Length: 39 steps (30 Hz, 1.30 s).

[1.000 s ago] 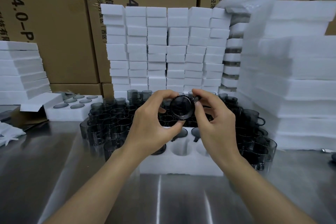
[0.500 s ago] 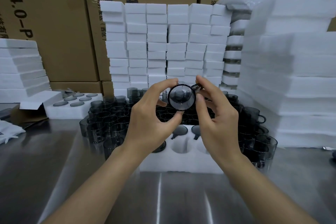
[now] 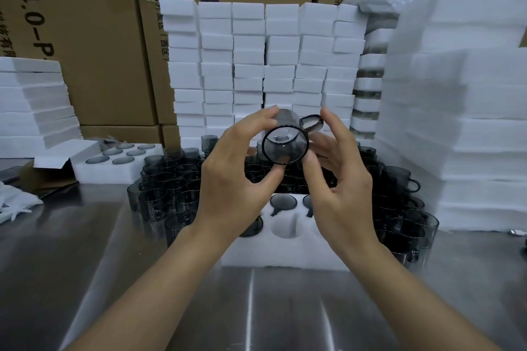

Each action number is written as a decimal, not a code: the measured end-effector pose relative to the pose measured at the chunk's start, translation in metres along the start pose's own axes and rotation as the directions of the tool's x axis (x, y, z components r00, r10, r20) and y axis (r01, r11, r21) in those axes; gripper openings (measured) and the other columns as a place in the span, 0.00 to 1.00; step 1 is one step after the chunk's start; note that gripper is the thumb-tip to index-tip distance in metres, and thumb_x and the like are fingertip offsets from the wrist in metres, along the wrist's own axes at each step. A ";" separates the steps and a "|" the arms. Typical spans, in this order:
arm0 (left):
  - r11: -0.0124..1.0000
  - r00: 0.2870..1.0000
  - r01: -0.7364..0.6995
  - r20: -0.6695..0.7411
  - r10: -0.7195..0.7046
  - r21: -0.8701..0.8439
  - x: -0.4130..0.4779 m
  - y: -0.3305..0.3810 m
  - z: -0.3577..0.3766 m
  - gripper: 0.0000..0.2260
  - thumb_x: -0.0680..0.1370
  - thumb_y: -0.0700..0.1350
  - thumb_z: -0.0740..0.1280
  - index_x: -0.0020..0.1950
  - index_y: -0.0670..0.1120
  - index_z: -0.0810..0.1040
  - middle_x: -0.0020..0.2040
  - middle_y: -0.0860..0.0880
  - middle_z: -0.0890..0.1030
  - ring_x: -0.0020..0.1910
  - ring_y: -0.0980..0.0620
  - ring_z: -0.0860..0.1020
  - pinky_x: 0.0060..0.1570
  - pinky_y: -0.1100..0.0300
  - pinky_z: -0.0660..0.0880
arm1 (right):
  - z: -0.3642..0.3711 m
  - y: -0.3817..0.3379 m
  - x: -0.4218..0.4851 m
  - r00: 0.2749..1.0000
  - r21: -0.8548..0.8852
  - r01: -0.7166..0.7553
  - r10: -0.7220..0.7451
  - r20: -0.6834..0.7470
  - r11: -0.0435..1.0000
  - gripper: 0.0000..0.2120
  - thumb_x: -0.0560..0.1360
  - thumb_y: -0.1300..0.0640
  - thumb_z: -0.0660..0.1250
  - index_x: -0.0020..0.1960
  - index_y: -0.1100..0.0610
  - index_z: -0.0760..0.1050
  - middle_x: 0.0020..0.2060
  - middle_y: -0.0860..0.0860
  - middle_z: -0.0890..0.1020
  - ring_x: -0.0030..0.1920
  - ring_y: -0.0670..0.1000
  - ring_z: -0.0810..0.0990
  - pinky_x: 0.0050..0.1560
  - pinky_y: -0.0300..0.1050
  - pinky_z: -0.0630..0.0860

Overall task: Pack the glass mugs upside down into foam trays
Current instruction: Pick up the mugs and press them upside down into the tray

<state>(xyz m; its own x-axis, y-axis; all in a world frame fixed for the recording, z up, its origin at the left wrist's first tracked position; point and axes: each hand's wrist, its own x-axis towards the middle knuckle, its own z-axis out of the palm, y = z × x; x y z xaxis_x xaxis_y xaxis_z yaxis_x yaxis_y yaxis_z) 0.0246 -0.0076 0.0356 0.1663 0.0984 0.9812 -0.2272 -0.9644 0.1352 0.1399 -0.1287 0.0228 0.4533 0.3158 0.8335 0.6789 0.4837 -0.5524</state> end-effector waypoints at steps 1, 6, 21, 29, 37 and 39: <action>1.000 1.000 0.001 0.000 -0.001 0.008 0.000 -0.001 0.000 0.28 0.74 0.35 0.78 0.70 0.50 0.73 0.74 0.55 0.78 0.74 0.55 0.77 0.70 0.64 0.72 | 0.000 -0.002 -0.001 0.998 0.034 -0.054 0.053 0.036 0.998 0.26 0.83 0.60 0.66 0.80 0.50 0.70 0.61 0.46 0.86 0.64 0.48 0.84 0.58 0.38 0.79; 0.974 0.987 -0.161 0.034 0.157 0.157 -0.004 -0.007 0.005 0.24 0.75 0.36 0.79 0.67 0.47 0.76 0.69 0.49 0.81 0.68 0.47 0.79 0.69 0.56 0.74 | 0.011 -0.010 -0.003 0.953 0.137 -0.282 0.261 0.154 0.950 0.10 0.83 0.56 0.65 0.61 0.50 0.82 0.50 0.44 0.88 0.52 0.43 0.86 0.45 0.33 0.79; 0.845 0.904 -0.425 0.107 0.414 0.324 -0.011 -0.005 0.019 0.22 0.74 0.32 0.78 0.62 0.48 0.75 0.61 0.47 0.86 0.61 0.43 0.83 0.49 0.44 0.81 | 0.012 -0.006 0.001 0.806 0.286 -0.588 0.579 0.125 0.757 0.09 0.80 0.67 0.61 0.57 0.60 0.76 0.43 0.51 0.81 0.45 0.50 0.81 0.43 0.43 0.81; 0.930 0.995 -0.089 0.002 0.095 0.358 -0.010 -0.030 0.004 0.21 0.75 0.40 0.78 0.64 0.48 0.75 0.63 0.49 0.82 0.63 0.45 0.78 0.63 0.54 0.76 | 0.005 -0.009 0.008 0.740 0.148 -0.668 0.631 0.232 0.729 0.11 0.81 0.60 0.71 0.62 0.53 0.80 0.48 0.52 0.89 0.47 0.48 0.90 0.47 0.43 0.85; 0.959 0.975 0.190 -0.156 -0.159 0.211 -0.002 -0.036 -0.008 0.25 0.73 0.43 0.81 0.65 0.52 0.75 0.61 0.63 0.76 0.61 0.53 0.76 0.56 0.56 0.75 | -0.010 -0.006 0.007 0.293 -0.256 -0.583 0.494 0.819 0.771 0.06 0.83 0.60 0.71 0.48 0.58 0.84 0.36 0.52 0.85 0.34 0.46 0.83 0.37 0.36 0.76; 0.958 0.968 0.223 -0.155 -0.197 0.178 -0.001 -0.034 -0.008 0.24 0.73 0.43 0.82 0.65 0.51 0.75 0.60 0.61 0.77 0.62 0.54 0.76 0.57 0.52 0.76 | -0.008 -0.007 0.001 0.165 -0.311 -0.522 0.452 0.877 0.794 0.04 0.81 0.57 0.74 0.48 0.57 0.84 0.34 0.49 0.85 0.32 0.43 0.82 0.35 0.34 0.73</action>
<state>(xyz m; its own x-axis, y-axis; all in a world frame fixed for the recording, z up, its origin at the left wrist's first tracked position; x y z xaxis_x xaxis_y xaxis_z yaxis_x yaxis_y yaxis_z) 0.0248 0.0272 0.0307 0.0567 0.3230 0.9447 -0.0095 -0.9460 0.3240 0.1407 -0.1382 0.0275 -0.1246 0.9863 -0.1078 0.4822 -0.0348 -0.8754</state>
